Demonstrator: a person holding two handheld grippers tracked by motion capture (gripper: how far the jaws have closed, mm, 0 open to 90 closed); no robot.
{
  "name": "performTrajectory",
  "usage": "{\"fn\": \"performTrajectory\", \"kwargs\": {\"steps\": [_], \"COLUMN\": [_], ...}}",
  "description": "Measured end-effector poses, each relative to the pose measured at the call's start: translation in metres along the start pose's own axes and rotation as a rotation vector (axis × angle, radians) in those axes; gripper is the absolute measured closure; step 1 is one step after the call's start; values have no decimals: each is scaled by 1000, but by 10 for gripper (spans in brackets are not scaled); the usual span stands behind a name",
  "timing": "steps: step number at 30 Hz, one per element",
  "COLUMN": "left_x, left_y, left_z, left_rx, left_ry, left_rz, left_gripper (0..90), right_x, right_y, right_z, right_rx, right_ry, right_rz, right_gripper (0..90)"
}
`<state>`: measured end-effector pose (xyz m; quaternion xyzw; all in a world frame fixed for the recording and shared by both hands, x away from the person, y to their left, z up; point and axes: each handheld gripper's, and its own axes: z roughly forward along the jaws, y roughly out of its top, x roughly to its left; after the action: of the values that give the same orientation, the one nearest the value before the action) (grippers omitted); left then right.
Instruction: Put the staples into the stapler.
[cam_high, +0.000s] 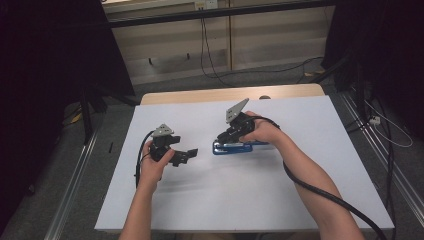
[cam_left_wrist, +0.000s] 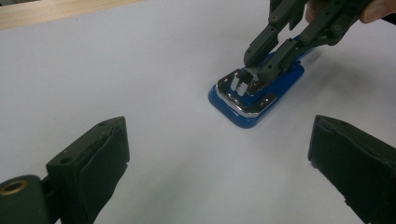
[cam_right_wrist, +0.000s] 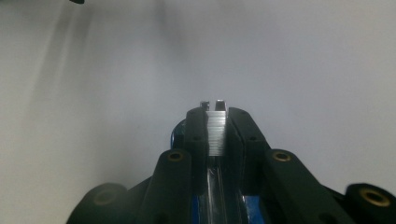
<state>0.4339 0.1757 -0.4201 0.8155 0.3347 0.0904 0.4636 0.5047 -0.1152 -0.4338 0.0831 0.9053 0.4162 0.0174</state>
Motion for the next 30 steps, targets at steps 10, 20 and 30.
{"fn": "performTrajectory", "kwargs": {"steps": [10, 20, 30], "left_x": [-1, 0, 0], "left_y": [0, 0, 0], "left_z": [1, 0, 3], "left_rx": [-1, -4, -1], "left_ry": [-2, -1, -5], "left_rz": [1, -1, 1], "left_gripper": [55, 55, 55], "right_x": [2, 3, 13], "right_y": [1, -1, -9], "right_z": [2, -6, -30], "right_rx": [-4, -30, -66], "right_ry": [-5, -31, -118], "right_rz": [0, 25, 96], "right_gripper": [748, 640, 444]}}
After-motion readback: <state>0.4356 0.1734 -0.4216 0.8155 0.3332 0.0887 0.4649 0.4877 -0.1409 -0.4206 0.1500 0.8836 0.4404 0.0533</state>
